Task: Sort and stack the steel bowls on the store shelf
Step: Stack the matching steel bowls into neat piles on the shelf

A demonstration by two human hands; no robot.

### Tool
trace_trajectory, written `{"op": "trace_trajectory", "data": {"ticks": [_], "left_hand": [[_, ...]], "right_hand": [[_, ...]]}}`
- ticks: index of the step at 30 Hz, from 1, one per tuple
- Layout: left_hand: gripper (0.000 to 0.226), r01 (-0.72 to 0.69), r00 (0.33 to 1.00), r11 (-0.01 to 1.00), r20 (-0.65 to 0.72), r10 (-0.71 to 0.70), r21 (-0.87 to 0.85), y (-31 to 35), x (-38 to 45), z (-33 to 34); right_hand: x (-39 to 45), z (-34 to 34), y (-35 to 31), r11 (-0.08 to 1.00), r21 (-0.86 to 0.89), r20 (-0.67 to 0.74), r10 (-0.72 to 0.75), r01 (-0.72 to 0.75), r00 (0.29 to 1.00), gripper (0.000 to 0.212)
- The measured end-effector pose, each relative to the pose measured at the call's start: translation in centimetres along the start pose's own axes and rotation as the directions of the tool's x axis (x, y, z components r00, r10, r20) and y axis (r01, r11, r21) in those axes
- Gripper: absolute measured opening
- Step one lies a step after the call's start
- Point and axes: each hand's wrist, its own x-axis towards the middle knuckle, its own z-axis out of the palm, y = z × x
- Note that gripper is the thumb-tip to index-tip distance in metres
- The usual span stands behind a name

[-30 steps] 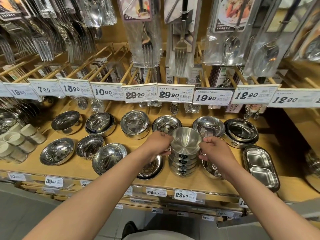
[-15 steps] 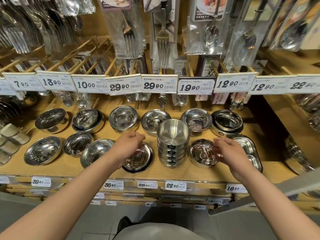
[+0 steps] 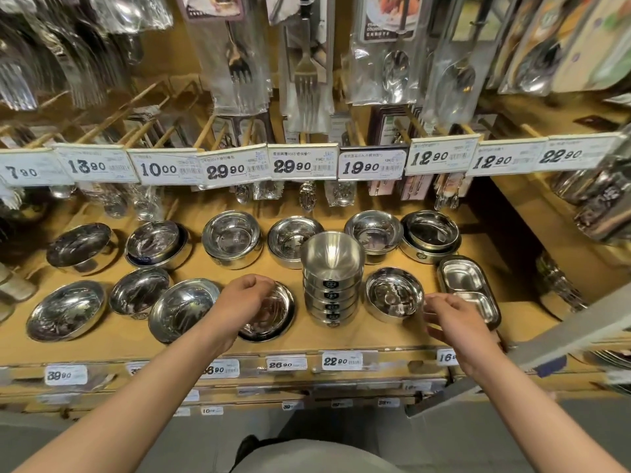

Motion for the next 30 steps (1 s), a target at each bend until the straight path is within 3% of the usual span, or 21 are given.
{"op": "trace_trajectory", "data": {"ticks": [4, 9, 13, 16, 20, 25, 30], "left_hand": [[0.013, 0.024, 0.999, 1.0, -0.035, -0.024, -0.017, -1.2, -0.2, -1.8], [0.015, 0.073, 0.992, 0.996, -0.104, -0.078, -0.046, -2.1, -0.7, -4.4], [0.014, 0.111, 0.981, 0.991, -0.154, -0.121, -0.069, -2.9, -1.6, -5.8], [0.008, 0.123, 0.977, 0.99, -0.169, -0.132, -0.064, -3.7, -2.1, -6.2], [0.016, 0.141, 0.97, 0.99, -0.196, -0.144, -0.03, -4.9, -1.6, -5.6], [0.03, 0.149, 0.972, 0.984, -0.195, -0.127, 0.098, -5.3, -0.3, -4.0], [0.009, 0.165, 0.957, 0.918, -0.284, -0.06, 0.361, -5.4, 1.1, -2.6]], "right_hand": [[0.8, 0.8, 1.0, 0.999, -0.035, -0.012, 0.026, -0.027, 1.0, 0.02], [2.5, 2.1, 1.9, 0.987, -0.151, -0.099, 0.047, -0.061, 0.994, 0.057], [3.7, 2.9, 2.7, 0.979, -0.176, -0.144, 0.078, -0.103, 0.986, 0.069], [4.7, 3.2, 3.6, 0.977, -0.157, -0.137, 0.121, -0.142, 0.983, 0.062], [5.1, 3.8, 3.7, 0.978, 0.034, -0.13, 0.21, -0.207, 0.969, 0.012], [5.0, 4.3, 3.5, 0.966, 0.117, -0.08, 0.242, -0.232, 0.967, 0.02], [4.9, 3.7, 3.9, 0.962, 0.106, -0.064, 0.258, -0.251, 0.964, 0.024]]}}
